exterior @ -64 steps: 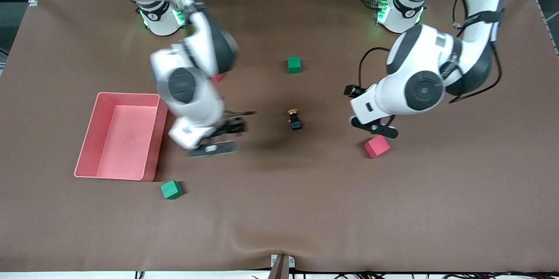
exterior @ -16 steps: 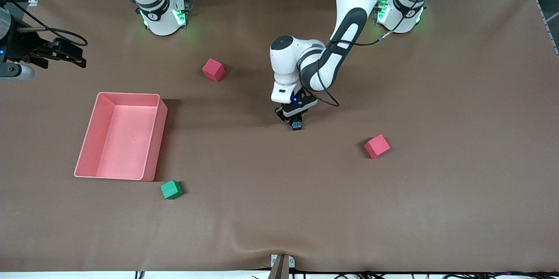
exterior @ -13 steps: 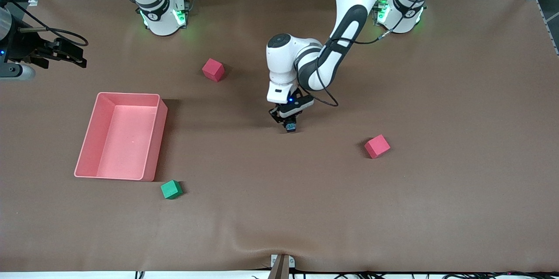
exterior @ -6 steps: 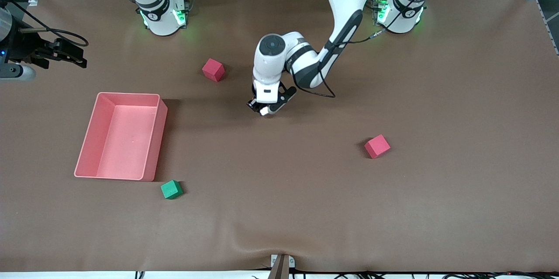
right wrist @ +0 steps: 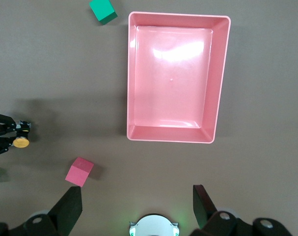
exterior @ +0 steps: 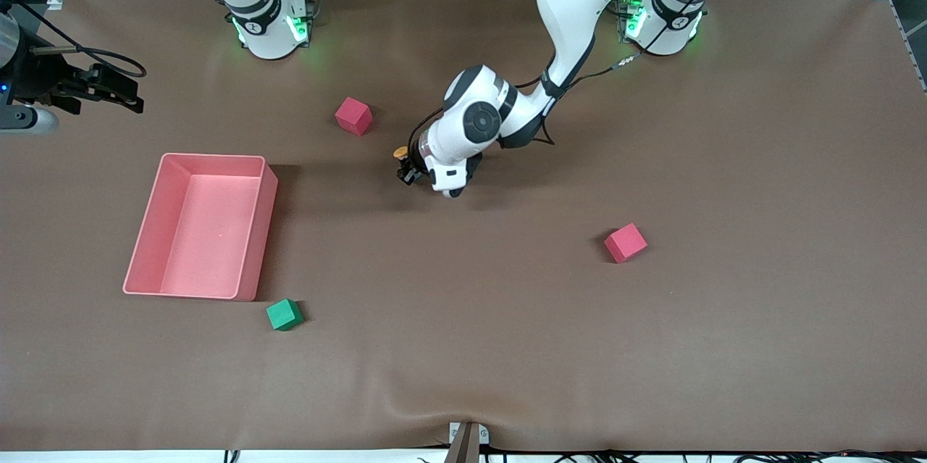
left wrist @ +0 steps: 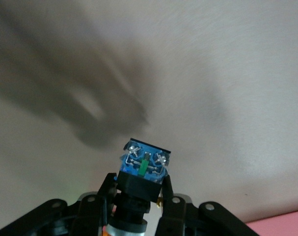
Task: Place and upright button with both arms
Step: 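Rotate the button with the left gripper, orange cap facing up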
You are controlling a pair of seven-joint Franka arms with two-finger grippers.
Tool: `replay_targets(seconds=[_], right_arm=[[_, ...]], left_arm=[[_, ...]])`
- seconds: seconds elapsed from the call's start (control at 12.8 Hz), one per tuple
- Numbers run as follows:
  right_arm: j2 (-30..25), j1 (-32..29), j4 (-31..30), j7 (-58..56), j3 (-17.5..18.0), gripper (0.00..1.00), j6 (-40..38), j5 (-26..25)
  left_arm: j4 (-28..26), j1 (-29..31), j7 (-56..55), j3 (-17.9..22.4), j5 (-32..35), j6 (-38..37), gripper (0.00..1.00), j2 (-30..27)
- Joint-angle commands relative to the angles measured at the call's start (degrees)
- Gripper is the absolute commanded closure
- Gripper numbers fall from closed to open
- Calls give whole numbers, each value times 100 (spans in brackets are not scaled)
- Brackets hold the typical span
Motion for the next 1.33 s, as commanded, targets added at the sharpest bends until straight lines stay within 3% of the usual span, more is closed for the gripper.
replay_targets(seconds=[0.0, 0.08, 0.55, 0.78, 1.01, 1.25], right_arm=[[14, -10, -5, -51, -2, 0, 55, -13], [23, -10, -22, -51, -2, 0, 55, -13], [190, 17, 21, 19, -2, 0, 134, -39], [155, -27, 162, 46, -10, 0, 73, 5], [128, -123, 223, 46, -28, 0, 125, 49], [137, -308, 426, 63, -28, 0, 63, 260]], left_arm=[[171, 46, 148, -43, -1223, 25, 100, 277], [180, 125, 218, -43, -1820, 7, 92, 408], [189, 301, 1736, -52, -3107, -72, 96, 672], [171, 450, 2581, -43, -3784, -212, 89, 804], [171, 538, 2653, -34, -3812, -213, 76, 919], [171, 626, 2653, 10, -3847, -213, 74, 1006]])
